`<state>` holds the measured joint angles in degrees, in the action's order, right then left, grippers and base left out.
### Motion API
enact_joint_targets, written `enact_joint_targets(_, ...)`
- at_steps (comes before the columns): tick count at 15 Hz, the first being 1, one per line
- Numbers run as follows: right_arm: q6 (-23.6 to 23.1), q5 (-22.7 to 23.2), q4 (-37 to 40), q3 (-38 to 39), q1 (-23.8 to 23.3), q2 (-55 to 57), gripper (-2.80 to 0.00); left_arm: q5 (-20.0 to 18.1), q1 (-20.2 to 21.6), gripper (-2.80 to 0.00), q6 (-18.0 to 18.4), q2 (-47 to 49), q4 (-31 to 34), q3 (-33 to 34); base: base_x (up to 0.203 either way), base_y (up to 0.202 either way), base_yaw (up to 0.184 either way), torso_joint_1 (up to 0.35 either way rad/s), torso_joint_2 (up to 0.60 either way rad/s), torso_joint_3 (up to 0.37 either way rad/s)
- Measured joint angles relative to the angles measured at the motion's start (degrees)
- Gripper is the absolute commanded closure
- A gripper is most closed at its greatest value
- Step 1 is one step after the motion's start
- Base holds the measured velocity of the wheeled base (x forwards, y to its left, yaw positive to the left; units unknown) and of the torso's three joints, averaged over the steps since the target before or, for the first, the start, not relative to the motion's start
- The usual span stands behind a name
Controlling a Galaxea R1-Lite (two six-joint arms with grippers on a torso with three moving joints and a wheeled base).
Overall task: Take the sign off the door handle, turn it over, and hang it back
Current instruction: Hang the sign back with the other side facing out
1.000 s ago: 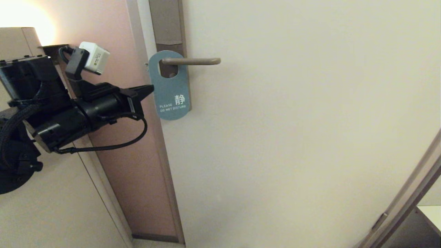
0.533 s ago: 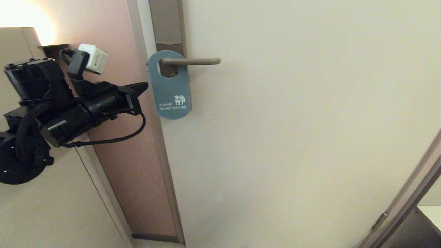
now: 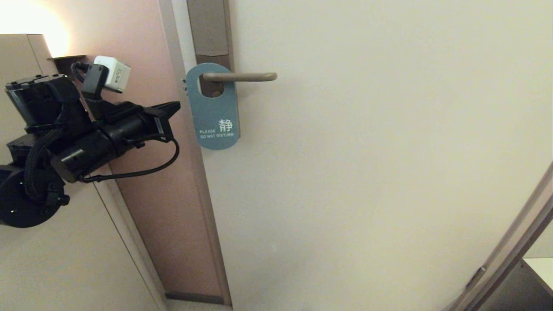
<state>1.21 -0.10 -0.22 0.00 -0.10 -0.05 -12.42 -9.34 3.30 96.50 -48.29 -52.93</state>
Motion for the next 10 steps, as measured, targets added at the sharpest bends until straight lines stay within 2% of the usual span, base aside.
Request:
enact_joint_targets(2,0.00,0.02,-0.02,0.00,0.00,0.00,0.00,2.04,0.02,0.00,0.02,0.59,-0.01,-0.88,0.000,0.000,0.000,0.000,0.00,0.000)
enact_joint_targets(10,0.02,0.01,0.00,0.00,0.00,0.00,0.00,2.40,0.02,0.00,0.01,1.53,-1.49,-1.21,0.000,0.000,0.000,0.000,0.00,0.000)
